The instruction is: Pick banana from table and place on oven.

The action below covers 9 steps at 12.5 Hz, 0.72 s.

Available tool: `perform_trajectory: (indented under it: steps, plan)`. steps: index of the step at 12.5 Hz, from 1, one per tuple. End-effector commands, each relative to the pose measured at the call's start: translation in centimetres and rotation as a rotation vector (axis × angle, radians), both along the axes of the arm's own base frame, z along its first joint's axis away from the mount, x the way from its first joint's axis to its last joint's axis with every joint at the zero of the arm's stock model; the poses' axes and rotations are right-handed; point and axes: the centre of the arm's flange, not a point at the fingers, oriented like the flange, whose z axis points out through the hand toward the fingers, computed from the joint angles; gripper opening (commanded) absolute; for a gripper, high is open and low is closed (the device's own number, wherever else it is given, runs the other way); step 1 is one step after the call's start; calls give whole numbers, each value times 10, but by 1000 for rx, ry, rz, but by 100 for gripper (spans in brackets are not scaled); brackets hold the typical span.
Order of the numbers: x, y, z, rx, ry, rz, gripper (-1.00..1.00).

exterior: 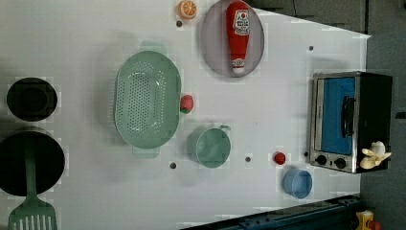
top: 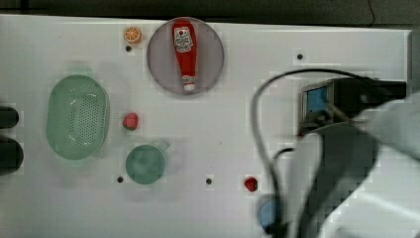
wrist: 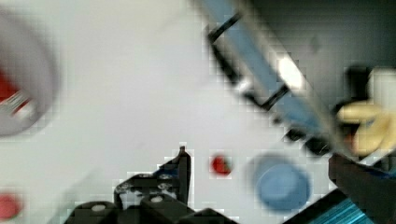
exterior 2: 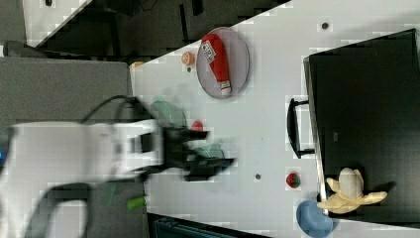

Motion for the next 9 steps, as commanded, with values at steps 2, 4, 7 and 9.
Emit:
perform_trajectory:
  steps: [2,4,7,9]
  plan:
    - [-9,124,83,-56,-75,-248,100]
    - [-17,163,100,-70,-99,-281,100]
    - [-29,191,107,-79,-100,-243,100]
    - [-31,196,104,-82,-91,-234,100]
